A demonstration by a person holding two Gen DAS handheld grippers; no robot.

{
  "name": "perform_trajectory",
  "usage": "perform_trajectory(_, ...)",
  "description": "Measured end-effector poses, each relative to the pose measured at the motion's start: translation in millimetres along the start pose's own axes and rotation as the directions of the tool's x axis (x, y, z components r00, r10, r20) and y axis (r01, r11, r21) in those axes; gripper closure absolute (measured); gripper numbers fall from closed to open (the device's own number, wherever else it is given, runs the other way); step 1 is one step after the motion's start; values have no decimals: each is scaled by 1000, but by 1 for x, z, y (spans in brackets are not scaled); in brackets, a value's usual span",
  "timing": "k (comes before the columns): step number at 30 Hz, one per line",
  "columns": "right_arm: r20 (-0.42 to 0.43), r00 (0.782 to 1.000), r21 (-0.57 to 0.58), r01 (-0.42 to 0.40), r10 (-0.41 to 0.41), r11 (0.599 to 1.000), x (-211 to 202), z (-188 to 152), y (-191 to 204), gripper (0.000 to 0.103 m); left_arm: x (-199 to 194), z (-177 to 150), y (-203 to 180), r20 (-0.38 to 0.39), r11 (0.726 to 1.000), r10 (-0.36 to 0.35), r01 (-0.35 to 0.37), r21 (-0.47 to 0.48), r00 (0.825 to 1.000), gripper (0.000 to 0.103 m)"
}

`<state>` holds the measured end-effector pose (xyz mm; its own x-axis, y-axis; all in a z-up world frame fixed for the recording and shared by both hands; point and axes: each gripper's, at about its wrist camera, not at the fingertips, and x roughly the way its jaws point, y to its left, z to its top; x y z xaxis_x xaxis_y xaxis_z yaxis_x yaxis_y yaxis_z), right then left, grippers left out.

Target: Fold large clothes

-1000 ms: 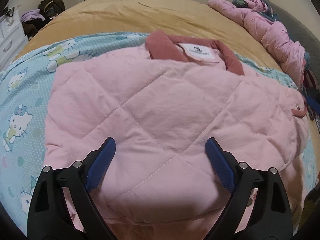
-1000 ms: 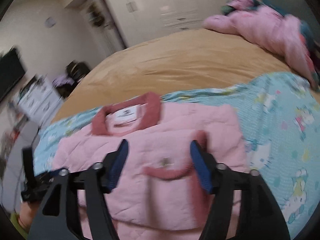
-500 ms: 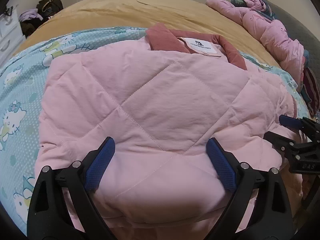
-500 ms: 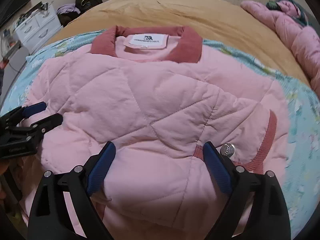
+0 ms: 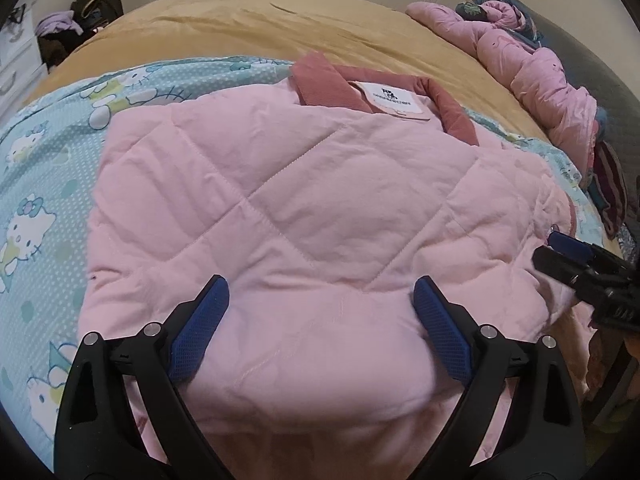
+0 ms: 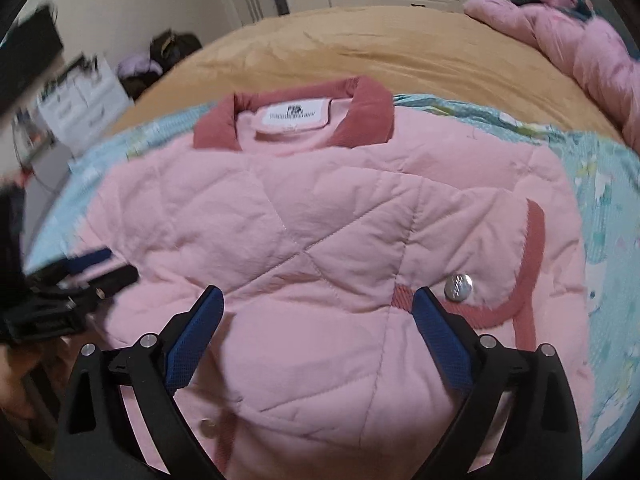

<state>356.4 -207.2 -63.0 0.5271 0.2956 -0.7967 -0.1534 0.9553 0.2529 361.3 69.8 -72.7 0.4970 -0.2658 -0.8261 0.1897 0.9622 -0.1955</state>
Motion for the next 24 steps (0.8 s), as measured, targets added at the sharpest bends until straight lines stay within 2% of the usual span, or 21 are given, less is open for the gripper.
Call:
perform_trajectory(2, 8, 1000, 17, -15, 15, 1000, -7, 1, -2, 8, -4, -1, 0, 2, 1000, 6, -6, -14, 1000, 10)
perform_trajectory(9, 62, 998, 37, -36, 33, 999, -37, -2, -8, 6, -25, -5, -1, 3, 997, 51, -51, -65, 999, 9)
perform_trajectory(13, 86, 995, 49, -52, 47, 997, -50, -6, -11, 5, -38, -9, -3, 11, 995, 51, -50, -91, 999, 9)
perform_trajectory(24, 163, 984, 56, -78, 68, 995, -95, -16, -7, 4, -79, -17, -17, 56, 996, 56, -52, -74, 997, 9)
